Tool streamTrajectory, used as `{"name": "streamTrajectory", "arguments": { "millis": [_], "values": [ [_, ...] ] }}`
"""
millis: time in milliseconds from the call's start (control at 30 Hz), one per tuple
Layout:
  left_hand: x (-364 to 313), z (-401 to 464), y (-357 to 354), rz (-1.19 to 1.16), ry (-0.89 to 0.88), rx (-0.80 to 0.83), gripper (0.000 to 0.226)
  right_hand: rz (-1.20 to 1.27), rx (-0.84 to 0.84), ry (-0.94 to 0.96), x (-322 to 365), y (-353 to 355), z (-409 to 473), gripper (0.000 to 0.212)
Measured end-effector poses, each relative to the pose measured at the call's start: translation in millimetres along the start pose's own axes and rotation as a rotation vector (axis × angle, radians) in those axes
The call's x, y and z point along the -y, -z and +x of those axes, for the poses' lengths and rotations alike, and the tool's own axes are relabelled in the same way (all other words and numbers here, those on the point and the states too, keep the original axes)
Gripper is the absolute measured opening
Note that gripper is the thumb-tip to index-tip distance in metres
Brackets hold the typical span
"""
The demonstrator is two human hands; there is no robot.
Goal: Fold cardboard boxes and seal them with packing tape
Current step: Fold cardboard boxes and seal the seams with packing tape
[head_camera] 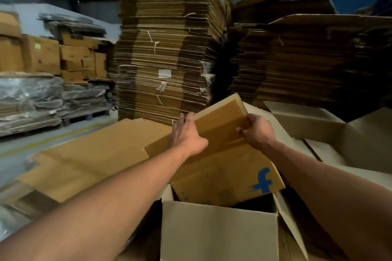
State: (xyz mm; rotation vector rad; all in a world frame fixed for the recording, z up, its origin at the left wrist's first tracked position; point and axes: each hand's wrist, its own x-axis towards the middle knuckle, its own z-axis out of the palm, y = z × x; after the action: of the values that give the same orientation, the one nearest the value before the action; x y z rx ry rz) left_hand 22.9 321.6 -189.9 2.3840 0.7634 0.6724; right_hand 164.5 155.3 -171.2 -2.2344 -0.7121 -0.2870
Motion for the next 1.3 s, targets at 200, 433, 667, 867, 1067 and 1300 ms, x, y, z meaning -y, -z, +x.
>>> {"name": "streamTrajectory", "arguments": {
  "millis": [200,433,667,867,1067,1300],
  "values": [
    [-22,-17,37,0.132,-0.022,-0.180,0.097,0.146,-0.122,0.187,22,53,-21,0.014],
    [-73,-108,108,0.080,-0.378,-0.331,0.023,0.210,-0.160,0.378,41,150,-103,0.022],
    [-109,-289,150,0.125,-0.596,-0.398,0.025,0.324,-0.063,0.360,29,242,-285,0.029],
    [-107,-478,183,0.186,-0.583,-0.358,0.024,0.306,0.045,0.244,37,296,-482,0.039],
    [-58,-647,213,0.207,-0.633,-0.213,0.059,0.220,0.166,0.186,40,311,-674,0.046],
    [-12,-768,207,0.463,-0.436,0.164,0.059,0.174,0.445,-0.052,51,295,-844,0.037]
  ]
}}
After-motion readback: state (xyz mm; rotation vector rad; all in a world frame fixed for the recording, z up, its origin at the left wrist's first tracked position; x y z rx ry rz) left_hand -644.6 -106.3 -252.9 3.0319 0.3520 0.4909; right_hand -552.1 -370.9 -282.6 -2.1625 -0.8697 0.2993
